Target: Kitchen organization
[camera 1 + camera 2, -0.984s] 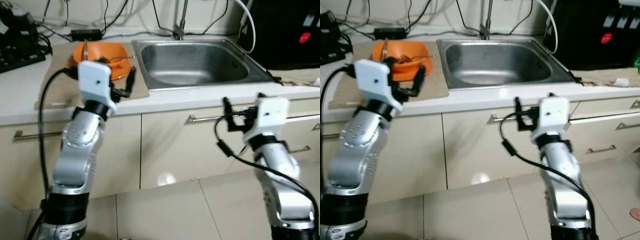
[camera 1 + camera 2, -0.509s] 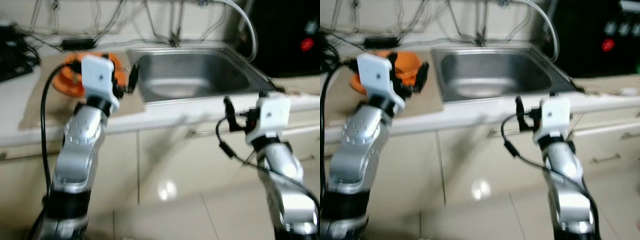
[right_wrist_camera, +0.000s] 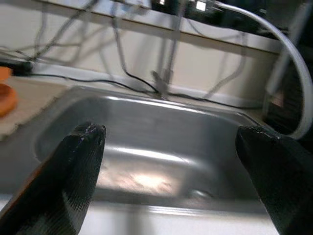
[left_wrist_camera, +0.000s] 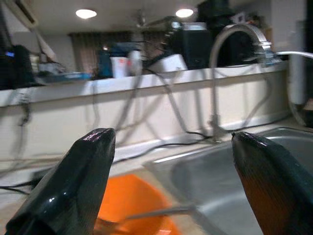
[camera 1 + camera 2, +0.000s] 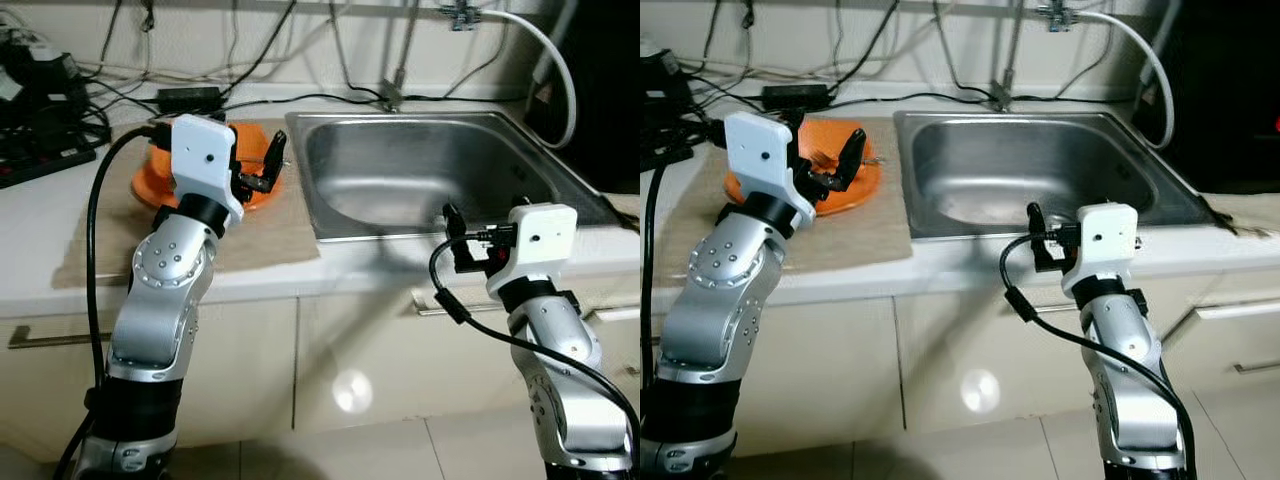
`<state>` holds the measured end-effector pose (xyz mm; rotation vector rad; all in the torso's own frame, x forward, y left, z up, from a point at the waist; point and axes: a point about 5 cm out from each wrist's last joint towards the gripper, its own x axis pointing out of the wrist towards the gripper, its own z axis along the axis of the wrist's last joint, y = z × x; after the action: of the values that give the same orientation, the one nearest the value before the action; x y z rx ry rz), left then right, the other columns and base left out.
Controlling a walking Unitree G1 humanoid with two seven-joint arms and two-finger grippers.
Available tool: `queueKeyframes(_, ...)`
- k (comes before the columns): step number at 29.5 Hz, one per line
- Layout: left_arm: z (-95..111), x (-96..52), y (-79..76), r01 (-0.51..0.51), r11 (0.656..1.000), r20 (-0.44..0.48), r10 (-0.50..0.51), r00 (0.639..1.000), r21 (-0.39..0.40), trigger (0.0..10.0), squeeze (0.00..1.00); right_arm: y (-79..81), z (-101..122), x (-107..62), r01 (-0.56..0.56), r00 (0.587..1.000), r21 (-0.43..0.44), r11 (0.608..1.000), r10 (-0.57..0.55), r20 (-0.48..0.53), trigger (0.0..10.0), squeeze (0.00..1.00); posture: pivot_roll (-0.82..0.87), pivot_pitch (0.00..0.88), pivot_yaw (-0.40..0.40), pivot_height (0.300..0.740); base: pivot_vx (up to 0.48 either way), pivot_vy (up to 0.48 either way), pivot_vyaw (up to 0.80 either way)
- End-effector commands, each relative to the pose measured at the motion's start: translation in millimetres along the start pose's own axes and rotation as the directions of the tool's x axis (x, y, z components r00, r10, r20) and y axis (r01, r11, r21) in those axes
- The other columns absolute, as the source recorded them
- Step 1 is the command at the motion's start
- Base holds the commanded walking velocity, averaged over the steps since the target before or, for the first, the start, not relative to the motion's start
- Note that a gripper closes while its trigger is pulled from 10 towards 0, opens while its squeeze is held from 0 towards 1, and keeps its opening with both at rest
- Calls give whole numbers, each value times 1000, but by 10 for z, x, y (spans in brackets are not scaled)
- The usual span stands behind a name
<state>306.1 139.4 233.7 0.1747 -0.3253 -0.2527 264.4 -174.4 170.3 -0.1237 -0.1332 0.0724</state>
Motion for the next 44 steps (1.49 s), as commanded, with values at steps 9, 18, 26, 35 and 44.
queueKeyframes(9, 13, 3, 19, 0, 1000, -4, 0, 1000, 0, 10000, 0, -3, 87, -1, 4, 1000, 41, 999, -5, 31, 10000, 0, -10, 7, -39, 740, 367, 0, -267)
queueKeyframes(18, 54, 25, 53, -16, 1000, 5, 16, 1000, 9, 10000, 0, 9, 103, 12, -52, 999, -3, 999, 52, 0, 10000, 0, -7, 17, -42, 740, 364, 0, -267)
queueKeyframes(26, 113, -21, 253, -74, 994, -27, 76, 997, 78, 10000, 0, 115, 135, -13, -162, 987, 37, 986, 162, 0, 10000, 0, 5, 24, -50, 740, 163, 0, 0)
queueKeyframes(35, 213, -53, 870, -197, 978, -160, 207, 965, 71, 10000, 0, 220, 149, -47, -276, 961, 51, 960, 277, -8, 10000, 0, 15, 29, -58, 740, 0, 0, 0)
queueKeyframes(44, 150, -7, 1078, -143, 989, -336, 149, 930, 44, 10000, 0, 301, 182, -30, -410, 911, 53, 911, 411, -27, 10000, 0, 23, 30, -58, 740, 0, 0, 0)
